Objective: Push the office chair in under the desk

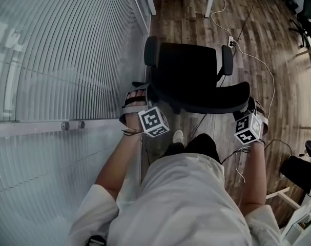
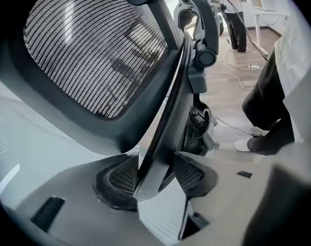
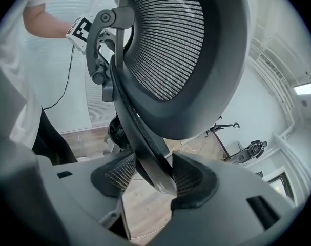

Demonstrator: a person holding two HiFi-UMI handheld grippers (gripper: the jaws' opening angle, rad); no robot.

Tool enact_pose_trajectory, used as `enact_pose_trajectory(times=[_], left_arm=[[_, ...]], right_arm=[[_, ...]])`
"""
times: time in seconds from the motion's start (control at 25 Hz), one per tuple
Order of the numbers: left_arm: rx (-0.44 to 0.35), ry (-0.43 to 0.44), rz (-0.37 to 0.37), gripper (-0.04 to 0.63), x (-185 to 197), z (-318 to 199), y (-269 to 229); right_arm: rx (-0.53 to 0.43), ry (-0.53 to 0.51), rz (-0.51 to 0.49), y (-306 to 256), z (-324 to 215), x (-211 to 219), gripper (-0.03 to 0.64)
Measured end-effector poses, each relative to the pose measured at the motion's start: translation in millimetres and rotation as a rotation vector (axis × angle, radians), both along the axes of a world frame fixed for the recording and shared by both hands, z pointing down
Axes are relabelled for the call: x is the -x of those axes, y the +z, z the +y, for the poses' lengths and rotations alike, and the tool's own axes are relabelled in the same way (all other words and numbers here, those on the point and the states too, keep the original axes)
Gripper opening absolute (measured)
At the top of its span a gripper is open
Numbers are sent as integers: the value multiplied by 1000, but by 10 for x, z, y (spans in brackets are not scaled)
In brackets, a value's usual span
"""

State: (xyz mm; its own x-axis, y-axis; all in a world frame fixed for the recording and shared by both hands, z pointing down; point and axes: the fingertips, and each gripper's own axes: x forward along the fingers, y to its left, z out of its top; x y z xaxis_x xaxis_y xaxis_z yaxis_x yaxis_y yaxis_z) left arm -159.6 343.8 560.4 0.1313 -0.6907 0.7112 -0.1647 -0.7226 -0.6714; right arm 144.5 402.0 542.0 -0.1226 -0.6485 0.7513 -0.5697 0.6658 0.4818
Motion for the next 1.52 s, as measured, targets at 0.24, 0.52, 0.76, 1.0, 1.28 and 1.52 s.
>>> enact_pose_trajectory(times=[0.24,0.52,0.76,1.0,1.28,1.52], left_arm=[[3,-2,-8,228,-28,-330,33],[2,3,-19,224,-127,-686,74],[-10,-10,-37,221,-148,-974,195],[-10,-11,-41,222,-216,-1169,40],[-18,-8,-35,222,-250,-1433,32],[-25,-16,-35,222,-323,-1723,23]], right_arm=[[-6,-6,69,54,-352,-55,238],[-36,-11,140,124,-794,-189,236],[-56,-22,130,234,-1088,-207,236],[-70,-25,118,81,-1261,-262,236],[-94,-32,114,76,-1536,-301,236],[-107,-48,108,62,-1825,-379,236]])
